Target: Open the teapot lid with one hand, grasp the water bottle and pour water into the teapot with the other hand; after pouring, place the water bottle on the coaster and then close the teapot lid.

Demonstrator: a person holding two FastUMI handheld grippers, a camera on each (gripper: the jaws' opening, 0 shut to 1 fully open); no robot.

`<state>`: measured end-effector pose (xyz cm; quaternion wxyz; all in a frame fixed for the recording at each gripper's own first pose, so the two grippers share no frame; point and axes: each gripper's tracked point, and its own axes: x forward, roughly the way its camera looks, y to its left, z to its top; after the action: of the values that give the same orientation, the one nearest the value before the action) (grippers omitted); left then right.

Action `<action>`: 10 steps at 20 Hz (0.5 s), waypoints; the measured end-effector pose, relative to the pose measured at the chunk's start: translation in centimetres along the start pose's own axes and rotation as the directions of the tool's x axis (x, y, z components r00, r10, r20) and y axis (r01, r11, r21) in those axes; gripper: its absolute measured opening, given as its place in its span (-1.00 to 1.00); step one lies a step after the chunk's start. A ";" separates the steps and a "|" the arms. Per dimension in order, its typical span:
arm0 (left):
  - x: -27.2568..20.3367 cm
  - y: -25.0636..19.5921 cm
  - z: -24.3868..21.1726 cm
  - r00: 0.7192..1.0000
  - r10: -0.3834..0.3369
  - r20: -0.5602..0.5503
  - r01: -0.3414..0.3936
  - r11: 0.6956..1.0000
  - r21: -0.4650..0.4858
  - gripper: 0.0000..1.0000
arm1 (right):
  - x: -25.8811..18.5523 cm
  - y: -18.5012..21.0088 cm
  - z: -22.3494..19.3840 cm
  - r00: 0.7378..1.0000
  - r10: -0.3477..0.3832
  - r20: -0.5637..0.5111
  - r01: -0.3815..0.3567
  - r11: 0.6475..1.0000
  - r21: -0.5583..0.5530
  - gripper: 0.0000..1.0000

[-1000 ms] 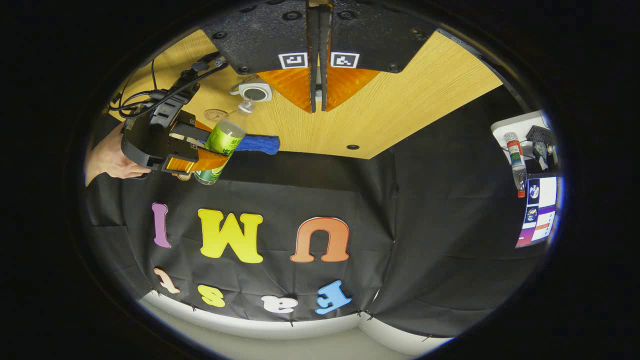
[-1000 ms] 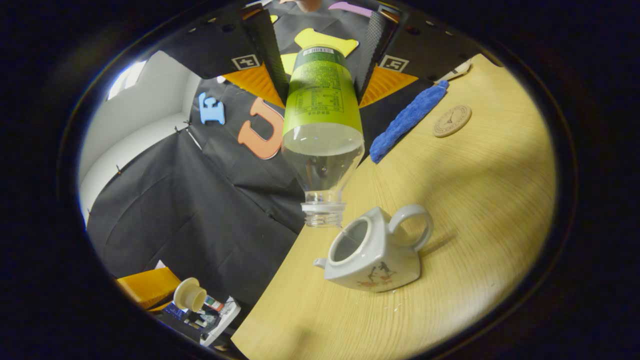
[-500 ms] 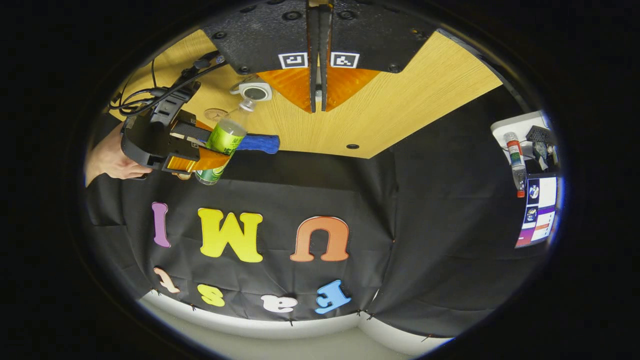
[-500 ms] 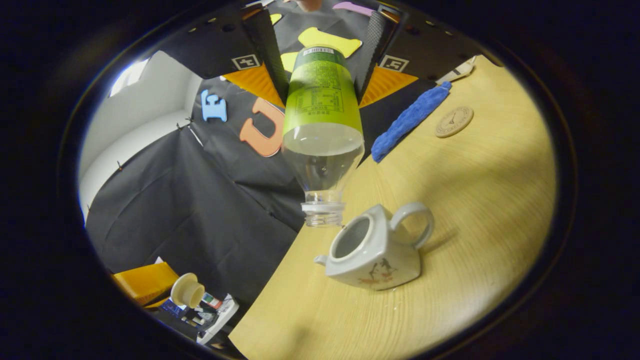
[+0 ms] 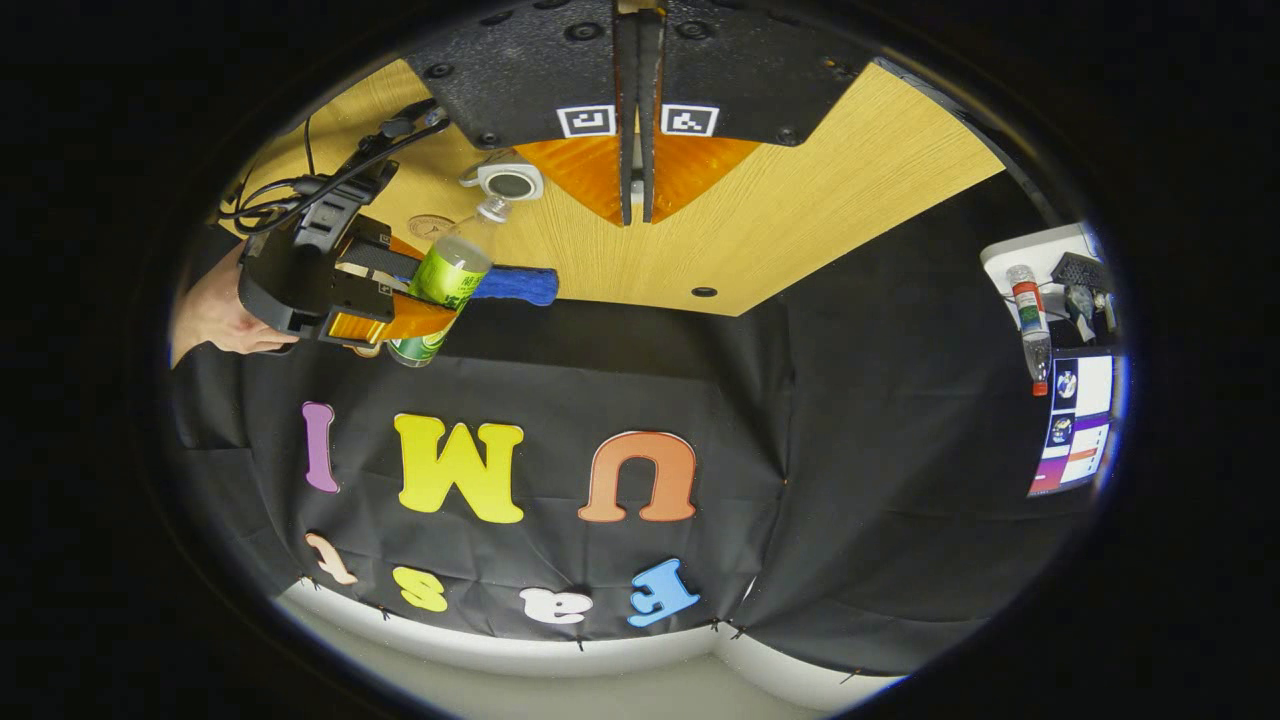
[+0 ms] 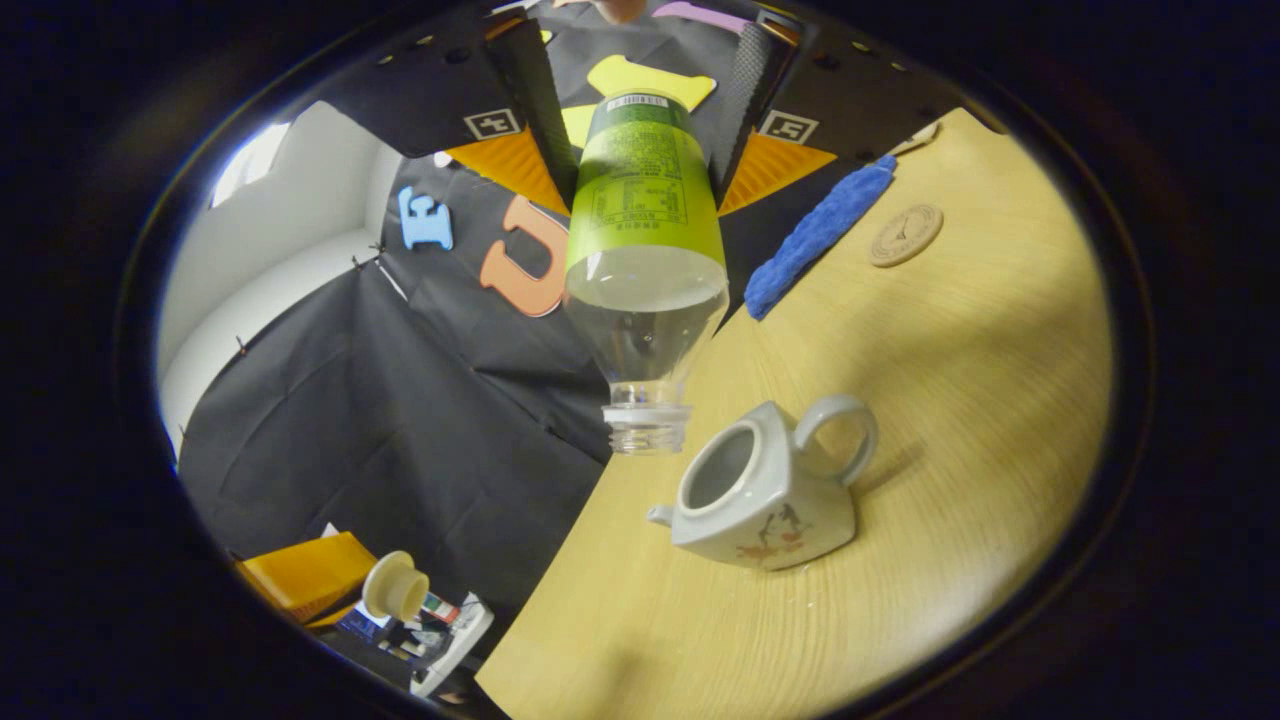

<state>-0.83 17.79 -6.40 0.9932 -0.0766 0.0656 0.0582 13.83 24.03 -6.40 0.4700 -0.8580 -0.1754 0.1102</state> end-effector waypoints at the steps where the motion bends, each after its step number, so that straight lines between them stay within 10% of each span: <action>1: 0.0 0.0 0.2 1.000 0.002 0.003 -0.002 1.000 -0.004 -0.95 | -0.1 0.5 -0.1 1.000 0.010 -0.006 -0.010 0.999 0.040 0.43; 6: 0.0 -0.1 0.2 1.000 0.000 0.011 0.000 1.000 -0.014 -0.95 | -1.1 2.7 -0.1 0.994 0.111 -0.012 -0.101 0.940 0.327 0.42; 10: -0.2 -0.4 0.5 1.000 -0.010 0.016 0.010 1.000 -0.003 -0.95 | -2.2 3.4 0.3 0.984 0.176 0.009 -0.142 0.761 0.633 0.43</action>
<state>-0.87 17.50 -5.85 0.9939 -0.0780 0.0574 0.0537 12.40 21.64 -9.39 0.7236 -0.6650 -0.0427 0.1800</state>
